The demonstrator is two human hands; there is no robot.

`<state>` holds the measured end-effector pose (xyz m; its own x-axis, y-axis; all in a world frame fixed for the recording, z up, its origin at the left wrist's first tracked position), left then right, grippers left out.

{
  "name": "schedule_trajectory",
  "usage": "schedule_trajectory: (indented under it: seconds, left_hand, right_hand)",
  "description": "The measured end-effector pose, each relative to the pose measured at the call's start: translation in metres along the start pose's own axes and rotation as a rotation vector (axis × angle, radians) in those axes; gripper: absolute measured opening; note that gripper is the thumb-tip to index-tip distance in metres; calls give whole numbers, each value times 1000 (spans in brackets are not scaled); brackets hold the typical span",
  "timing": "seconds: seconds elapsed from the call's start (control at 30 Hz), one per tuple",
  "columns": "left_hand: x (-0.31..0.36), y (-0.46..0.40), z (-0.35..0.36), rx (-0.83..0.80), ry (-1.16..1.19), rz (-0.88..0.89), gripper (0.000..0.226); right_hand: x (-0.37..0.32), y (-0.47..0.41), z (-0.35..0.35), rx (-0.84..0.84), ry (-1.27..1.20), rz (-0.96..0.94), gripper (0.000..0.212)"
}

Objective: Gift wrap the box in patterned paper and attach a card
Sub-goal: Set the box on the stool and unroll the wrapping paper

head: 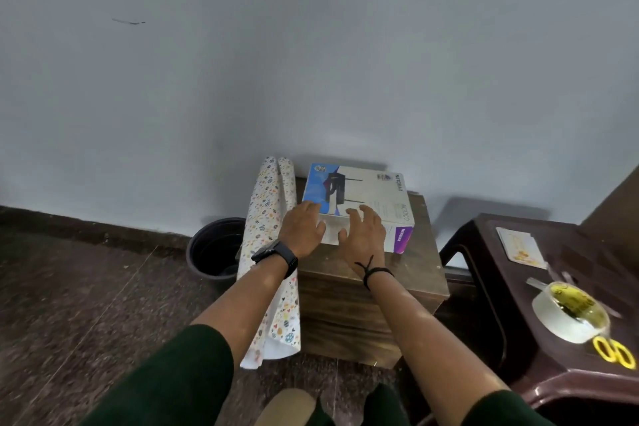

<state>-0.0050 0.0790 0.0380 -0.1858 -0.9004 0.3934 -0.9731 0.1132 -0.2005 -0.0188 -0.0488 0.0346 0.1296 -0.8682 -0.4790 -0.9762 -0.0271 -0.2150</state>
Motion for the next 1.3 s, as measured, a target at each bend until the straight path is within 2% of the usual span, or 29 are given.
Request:
schedule_trajectory:
  seconds: [0.1,0.17,0.27,0.37,0.5,0.6,0.7,0.77,0.83,0.9,0.93,1.0,1.03,1.1,1.17,1.3]
  left_hand:
    - [6,-23,23,-109,-158,-16,49]
    - [14,-29,35,-131,-249,-8,43]
    - [30,-30,37,-25,-364,51,34]
    - [57,-28,37,34,-428,170,29]
    - [99,-13,49,61,-356,310,28]
    - [129,2,54,93,-190,428,27]
    - [152,11,52,144,-44,544,26]
    - [151,3,47,170,35,459,28]
    - [133,-15,44,171,75,224,27]
    - [96,-31,55,63,78,-104,53]
    - [78,-35,67,-26,156,-247,68]
    - [57,-40,88,-137,497,-407,83]
    - [53,-40,95,-161,668,-443,85]
    - [51,-38,100,-170,838,-474,84]
    - [51,-33,97,-139,877,-495,78]
    - [59,-22,82,-40,916,-462,83]
  right_hand:
    - [28,-7,11,-161,132,53,54]
    - [41,-9,12,-191,198,20,54]
    - [54,-10,5,-147,280,-55,49]
    - [71,-13,-16,-26,339,-65,33]
    - [99,-7,-43,81,321,15,28]
    - [123,6,-63,173,295,93,31]
    - [145,16,-78,190,237,169,32]
    - [161,25,-83,210,93,254,31]
    - [171,36,-83,258,-190,369,36]
    - [175,47,-76,299,-459,484,48]
    - [178,51,-68,302,-568,564,55]
    - [178,58,-47,242,-707,753,64]
    - [175,59,-37,187,-756,812,63]
    - [165,57,-22,104,-840,831,52]
    - [158,52,-14,63,-890,794,48]
    - [156,53,-20,64,-942,761,43]
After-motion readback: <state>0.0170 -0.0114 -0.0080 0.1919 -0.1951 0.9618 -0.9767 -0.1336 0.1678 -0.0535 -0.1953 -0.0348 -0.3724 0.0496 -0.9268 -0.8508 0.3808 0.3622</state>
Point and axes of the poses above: each hand's wrist, its own y-axis away from the middle knuckle, its own z-axis out of the palm, x = y × z, the point moved 8 cm from there along -y, towards the middle knuckle, and after that the axes turned 3 degrees about -y, right-handed, at the moved point
